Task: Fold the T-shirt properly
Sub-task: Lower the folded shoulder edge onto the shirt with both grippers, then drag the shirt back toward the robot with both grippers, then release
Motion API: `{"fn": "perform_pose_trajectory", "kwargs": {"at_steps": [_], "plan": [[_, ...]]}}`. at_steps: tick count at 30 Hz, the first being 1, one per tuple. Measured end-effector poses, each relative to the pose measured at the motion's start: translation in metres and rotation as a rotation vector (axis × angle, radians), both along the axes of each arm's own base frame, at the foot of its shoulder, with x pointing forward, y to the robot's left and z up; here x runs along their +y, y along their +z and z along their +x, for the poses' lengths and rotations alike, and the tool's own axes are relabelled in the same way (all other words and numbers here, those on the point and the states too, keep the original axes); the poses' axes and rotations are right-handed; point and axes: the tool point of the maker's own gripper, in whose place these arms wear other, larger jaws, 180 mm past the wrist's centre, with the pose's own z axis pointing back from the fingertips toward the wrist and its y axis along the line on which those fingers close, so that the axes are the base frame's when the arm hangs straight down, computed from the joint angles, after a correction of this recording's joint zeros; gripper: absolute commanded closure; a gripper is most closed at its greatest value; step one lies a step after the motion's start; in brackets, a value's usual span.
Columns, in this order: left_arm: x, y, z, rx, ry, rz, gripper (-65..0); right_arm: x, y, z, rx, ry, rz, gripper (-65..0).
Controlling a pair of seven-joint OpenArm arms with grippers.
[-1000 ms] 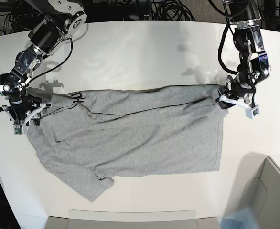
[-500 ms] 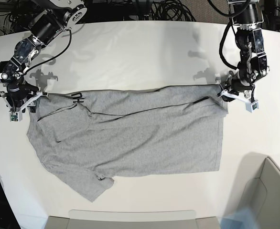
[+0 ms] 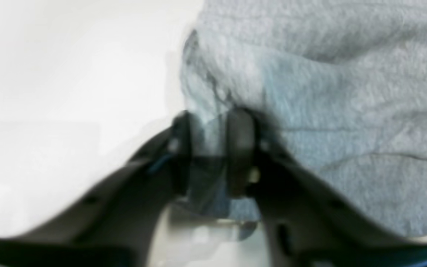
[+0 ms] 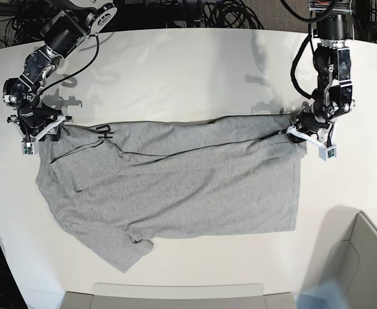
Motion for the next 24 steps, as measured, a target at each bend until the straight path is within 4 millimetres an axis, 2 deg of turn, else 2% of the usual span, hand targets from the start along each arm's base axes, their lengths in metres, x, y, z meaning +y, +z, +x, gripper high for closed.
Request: {"fn": "perform_pose_trajectory", "kwargs": {"at_steps": [1,8,13,17,22,24], "plan": [[0.001,-0.002,-0.001,0.004,0.005,-0.001,0.0,-0.004,-0.001,0.001,-0.003,0.0,0.002,-21.2],[0.0,-0.008,-0.003,0.017,0.01,-0.024,0.0,-0.017,-0.004,0.001,0.001,-0.006,0.016,-0.1],[-0.001,-0.011,-0.014,-0.001,0.005,-0.018,0.0,-0.019,-0.007,-0.007,-0.003,-0.001,-0.002,0.0],[-0.009,-0.008,-0.037,0.006,-0.025,-0.01,0.0,-0.021,-0.01,-0.017,-0.012,0.002,-0.008,0.0],[-0.015,-0.006,-0.059,0.019,-0.051,-0.006,0.0,-0.027,-0.011,-0.041,0.008,0.005,-0.053,0.0],[-0.009,-0.006,-0.07,0.031,-0.034,-0.008,0.0,-0.023,-0.011,-0.053,0.015,0.006,-0.064,0.0]]}}
